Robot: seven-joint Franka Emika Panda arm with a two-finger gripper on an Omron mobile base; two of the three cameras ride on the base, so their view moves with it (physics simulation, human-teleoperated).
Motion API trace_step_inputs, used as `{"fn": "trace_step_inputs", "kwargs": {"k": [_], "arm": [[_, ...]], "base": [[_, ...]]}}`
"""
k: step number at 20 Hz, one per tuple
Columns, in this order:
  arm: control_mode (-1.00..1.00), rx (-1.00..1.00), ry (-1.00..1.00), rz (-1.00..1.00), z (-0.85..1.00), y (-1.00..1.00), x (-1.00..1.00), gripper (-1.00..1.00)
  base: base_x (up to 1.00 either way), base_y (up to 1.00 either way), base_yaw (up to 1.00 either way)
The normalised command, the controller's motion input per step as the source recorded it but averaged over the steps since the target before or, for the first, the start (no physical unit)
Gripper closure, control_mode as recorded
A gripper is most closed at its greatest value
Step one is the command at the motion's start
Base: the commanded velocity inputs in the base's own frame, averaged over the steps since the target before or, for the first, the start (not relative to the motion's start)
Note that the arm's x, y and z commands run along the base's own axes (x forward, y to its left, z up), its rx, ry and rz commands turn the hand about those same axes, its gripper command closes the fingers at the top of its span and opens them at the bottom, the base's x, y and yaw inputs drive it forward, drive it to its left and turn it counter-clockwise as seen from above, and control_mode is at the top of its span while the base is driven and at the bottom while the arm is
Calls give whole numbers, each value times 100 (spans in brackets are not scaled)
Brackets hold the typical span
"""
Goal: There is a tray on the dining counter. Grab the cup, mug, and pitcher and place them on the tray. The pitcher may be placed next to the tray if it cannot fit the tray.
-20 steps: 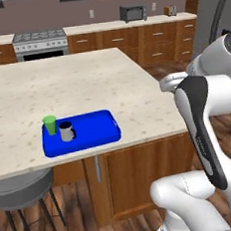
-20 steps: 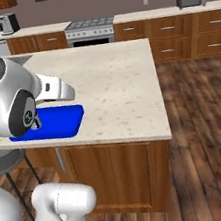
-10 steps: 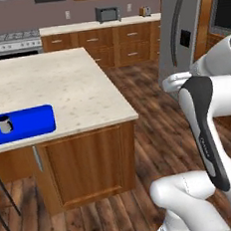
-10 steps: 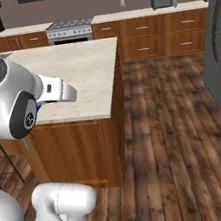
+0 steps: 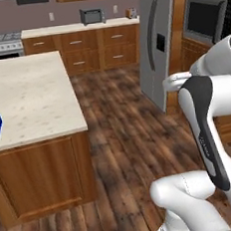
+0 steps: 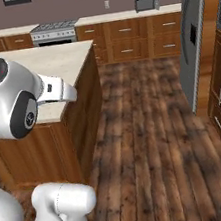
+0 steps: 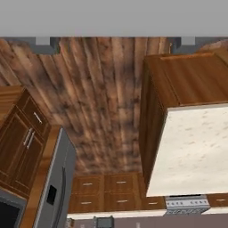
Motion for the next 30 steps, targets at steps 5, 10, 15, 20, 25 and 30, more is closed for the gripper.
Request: {"fn": "trace_step_inputs", "kwargs": {"k": [5,10,15,20,25,30], "arm": [[100,0,0,0,0,0,0,-100],[100,0,0,0,0,0,0,-100],[100,0,0,0,0,0,0,-100],[100,0,0,0,0,0,0,-100],[100,0,0,0,0,0,0,-100],[100,0,0,0,0,0,0,-100]], "base": [[63,-100,8],[100,-57,13],[100,-2,18],[100,-38,6],[100,-82,0],[100,-84,0]]}}
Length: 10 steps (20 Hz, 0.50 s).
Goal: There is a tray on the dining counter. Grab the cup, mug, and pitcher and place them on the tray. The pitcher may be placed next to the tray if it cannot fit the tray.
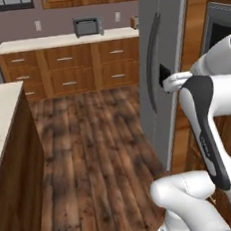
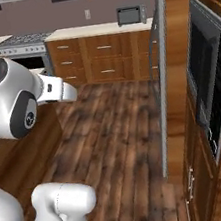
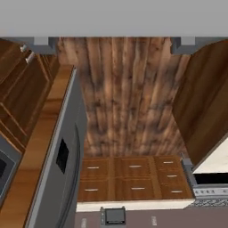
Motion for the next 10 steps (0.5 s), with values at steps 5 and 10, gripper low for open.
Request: {"fn": "trace_step_inputs", "kwargs": {"k": [5,10], "arm": [[100,0,0,0,0,0,0,-100],[100,0,0,0,0,0,0,-100]], "base": [[100,-45,0],[100,-1,0]]}}
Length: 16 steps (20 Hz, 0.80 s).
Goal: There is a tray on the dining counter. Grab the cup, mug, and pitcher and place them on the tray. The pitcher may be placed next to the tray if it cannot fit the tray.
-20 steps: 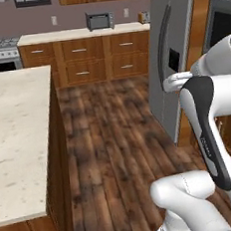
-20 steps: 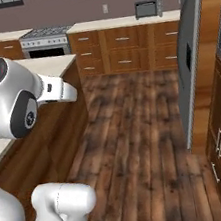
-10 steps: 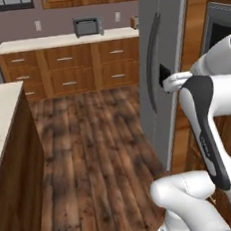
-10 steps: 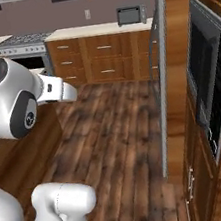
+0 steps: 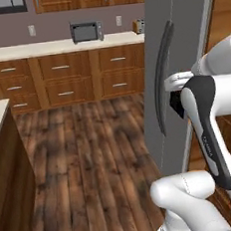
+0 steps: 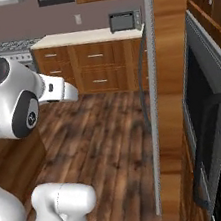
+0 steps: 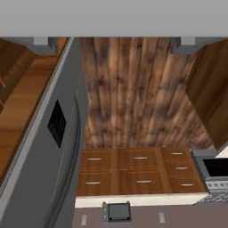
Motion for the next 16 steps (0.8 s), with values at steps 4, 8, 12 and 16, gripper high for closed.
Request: {"fn": "trace_step_inputs", "kwargs": {"k": [4,8,12,16], "arm": [[100,0,0,0,0,0,0,-100],[100,0,0,0,0,0,0,-100],[100,0,0,0,0,0,0,-100],[100,0,0,0,0,0,0,-100]], "base": [[100,4,-2],[100,36,-9],[100,74,-15],[100,99,-24]]}}
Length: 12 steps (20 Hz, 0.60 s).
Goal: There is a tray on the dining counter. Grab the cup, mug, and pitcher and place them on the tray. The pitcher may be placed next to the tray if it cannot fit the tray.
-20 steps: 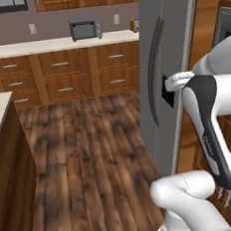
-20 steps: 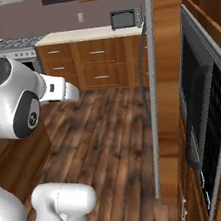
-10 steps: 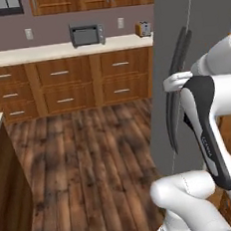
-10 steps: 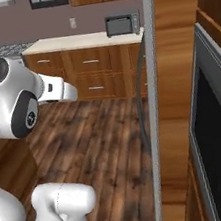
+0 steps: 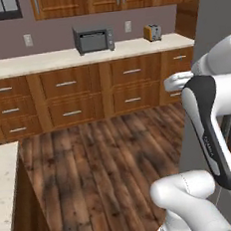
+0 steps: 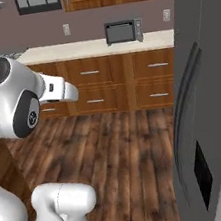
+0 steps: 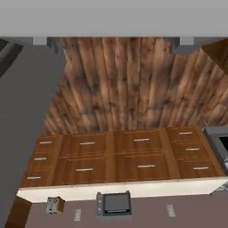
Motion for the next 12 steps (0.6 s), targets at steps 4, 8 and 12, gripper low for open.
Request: {"fn": "trace_step_inputs", "kwargs": {"k": [4,8,12], "arm": [[100,0,0,0,0,0,0,-100],[100,0,0,0,0,0,0,-100],[100,0,0,0,0,0,0,-100]], "base": [[100,44,-15],[100,-4,0],[100,-11,0]]}}
